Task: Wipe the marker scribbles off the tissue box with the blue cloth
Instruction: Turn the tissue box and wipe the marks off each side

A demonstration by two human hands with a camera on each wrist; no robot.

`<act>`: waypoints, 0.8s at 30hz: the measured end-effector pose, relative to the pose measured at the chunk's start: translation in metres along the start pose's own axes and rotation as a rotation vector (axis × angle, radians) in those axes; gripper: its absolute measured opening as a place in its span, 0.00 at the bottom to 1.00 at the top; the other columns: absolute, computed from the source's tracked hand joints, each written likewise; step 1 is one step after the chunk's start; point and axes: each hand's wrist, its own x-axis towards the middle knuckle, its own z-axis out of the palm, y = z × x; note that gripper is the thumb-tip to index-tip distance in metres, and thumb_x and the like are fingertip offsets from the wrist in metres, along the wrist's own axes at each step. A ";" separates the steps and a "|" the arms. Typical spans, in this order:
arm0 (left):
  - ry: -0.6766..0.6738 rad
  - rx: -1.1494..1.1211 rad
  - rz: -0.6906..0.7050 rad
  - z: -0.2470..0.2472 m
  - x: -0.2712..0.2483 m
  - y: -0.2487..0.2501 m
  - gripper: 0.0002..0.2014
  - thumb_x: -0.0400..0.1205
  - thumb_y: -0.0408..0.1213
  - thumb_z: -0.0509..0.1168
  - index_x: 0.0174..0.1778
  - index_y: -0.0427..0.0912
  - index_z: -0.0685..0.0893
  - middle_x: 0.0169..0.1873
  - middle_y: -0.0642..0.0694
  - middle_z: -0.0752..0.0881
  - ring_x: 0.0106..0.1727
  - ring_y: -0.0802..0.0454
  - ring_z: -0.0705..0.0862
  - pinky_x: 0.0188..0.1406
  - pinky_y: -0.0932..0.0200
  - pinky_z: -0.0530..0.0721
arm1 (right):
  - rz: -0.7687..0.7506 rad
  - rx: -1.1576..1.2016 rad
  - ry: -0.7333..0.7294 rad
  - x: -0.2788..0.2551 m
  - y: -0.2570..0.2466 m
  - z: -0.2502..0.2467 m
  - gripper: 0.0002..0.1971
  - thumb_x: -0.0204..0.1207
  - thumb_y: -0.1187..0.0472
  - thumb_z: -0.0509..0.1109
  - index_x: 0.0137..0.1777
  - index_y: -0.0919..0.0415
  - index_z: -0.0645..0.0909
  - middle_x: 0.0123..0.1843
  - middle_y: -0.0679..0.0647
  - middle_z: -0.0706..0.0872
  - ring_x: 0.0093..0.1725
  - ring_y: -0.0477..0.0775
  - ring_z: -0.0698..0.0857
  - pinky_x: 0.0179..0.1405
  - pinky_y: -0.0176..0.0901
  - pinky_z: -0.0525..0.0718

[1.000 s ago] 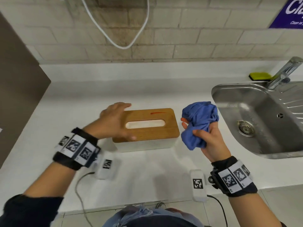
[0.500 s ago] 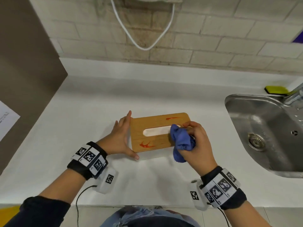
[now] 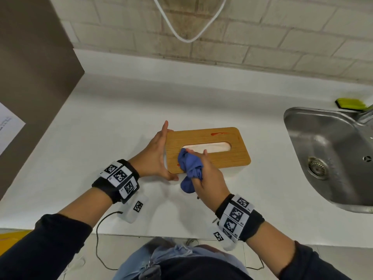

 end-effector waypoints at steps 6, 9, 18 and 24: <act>0.016 -0.034 0.046 0.001 -0.001 -0.004 0.75 0.51 0.54 0.82 0.75 0.55 0.25 0.77 0.46 0.59 0.78 0.50 0.60 0.79 0.48 0.62 | -0.086 0.075 -0.136 0.009 -0.002 -0.001 0.15 0.70 0.53 0.59 0.58 0.48 0.74 0.35 0.53 0.84 0.36 0.53 0.83 0.33 0.48 0.80; 0.014 -0.072 0.049 0.003 -0.003 -0.004 0.75 0.51 0.53 0.82 0.74 0.55 0.24 0.78 0.47 0.57 0.79 0.52 0.58 0.79 0.54 0.59 | -0.063 0.205 -0.130 0.015 0.000 -0.016 0.07 0.67 0.52 0.58 0.44 0.42 0.72 0.34 0.46 0.78 0.33 0.39 0.78 0.36 0.37 0.77; 0.016 -0.033 0.027 0.001 -0.001 -0.002 0.75 0.51 0.53 0.82 0.75 0.53 0.25 0.77 0.50 0.56 0.78 0.56 0.58 0.75 0.60 0.57 | 0.010 0.213 0.038 0.034 -0.018 -0.064 0.13 0.73 0.72 0.66 0.53 0.60 0.69 0.43 0.48 0.79 0.39 0.32 0.82 0.39 0.26 0.78; -0.011 -0.048 0.027 -0.004 -0.002 -0.002 0.75 0.48 0.63 0.80 0.75 0.59 0.26 0.79 0.48 0.55 0.79 0.53 0.59 0.78 0.51 0.62 | -0.015 -0.202 -0.144 0.049 -0.038 -0.032 0.14 0.67 0.64 0.72 0.53 0.56 0.77 0.32 0.50 0.82 0.30 0.52 0.81 0.28 0.45 0.78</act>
